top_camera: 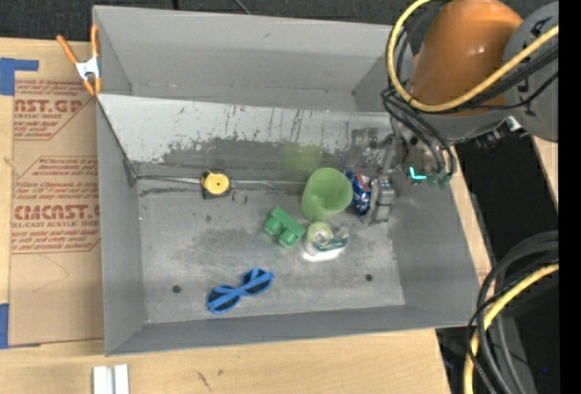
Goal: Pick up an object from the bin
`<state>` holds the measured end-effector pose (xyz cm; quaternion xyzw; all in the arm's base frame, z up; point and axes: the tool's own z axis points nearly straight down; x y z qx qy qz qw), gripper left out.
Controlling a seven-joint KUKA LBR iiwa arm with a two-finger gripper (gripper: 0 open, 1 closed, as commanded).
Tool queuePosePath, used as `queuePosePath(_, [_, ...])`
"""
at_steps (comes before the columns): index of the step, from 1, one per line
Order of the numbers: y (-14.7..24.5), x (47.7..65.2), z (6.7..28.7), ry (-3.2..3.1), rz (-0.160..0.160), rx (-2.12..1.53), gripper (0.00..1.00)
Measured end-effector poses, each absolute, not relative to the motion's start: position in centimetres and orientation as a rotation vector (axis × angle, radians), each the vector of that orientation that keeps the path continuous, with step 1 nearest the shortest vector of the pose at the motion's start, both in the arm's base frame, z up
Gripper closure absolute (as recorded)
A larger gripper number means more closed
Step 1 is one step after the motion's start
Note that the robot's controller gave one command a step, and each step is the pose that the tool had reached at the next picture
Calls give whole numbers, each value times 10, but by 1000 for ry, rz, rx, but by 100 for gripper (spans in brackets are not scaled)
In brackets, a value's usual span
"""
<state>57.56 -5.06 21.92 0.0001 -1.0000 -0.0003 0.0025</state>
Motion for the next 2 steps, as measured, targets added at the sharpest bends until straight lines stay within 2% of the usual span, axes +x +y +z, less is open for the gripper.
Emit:
queuePosePath(1, [-10,580,309,-3155,-3,-33,0])
queuePosePath(2, [29,519,168,-3130,-2,124,0])
